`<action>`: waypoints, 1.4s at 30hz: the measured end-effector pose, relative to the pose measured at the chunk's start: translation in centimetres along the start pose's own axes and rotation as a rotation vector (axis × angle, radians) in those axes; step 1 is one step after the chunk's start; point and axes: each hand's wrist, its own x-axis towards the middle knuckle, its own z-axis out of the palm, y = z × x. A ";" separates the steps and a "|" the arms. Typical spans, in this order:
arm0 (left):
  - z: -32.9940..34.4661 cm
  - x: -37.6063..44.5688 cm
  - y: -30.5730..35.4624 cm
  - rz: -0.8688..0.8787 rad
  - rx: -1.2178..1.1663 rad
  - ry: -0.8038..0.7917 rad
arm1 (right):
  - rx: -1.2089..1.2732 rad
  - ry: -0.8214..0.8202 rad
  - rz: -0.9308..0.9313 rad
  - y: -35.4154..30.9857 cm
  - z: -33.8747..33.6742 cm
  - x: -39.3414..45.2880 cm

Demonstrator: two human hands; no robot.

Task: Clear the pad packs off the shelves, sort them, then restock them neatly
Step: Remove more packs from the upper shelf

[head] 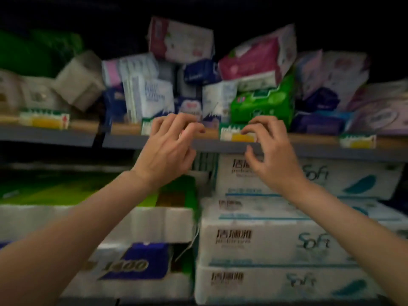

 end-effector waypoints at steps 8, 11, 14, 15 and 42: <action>0.4 7.6 0.1 -0.098 0.082 -0.109 | -0.351 -0.219 0.264 3.7 -3.3 7.3; 2.2 9.2 0.9 -0.104 0.117 -0.169 | -0.298 -0.226 0.322 5.5 -3.0 7.9; 3.3 11.1 1.4 -0.138 0.139 -0.232 | 0.002 -0.093 0.474 6.4 -3.2 10.3; 3.6 11.6 1.4 -0.143 0.142 -0.246 | 0.144 -0.071 0.562 6.7 -3.3 11.4; 1.1 9.8 -1.7 -0.468 -0.200 -0.652 | 0.641 0.473 0.863 1.4 -2.3 16.8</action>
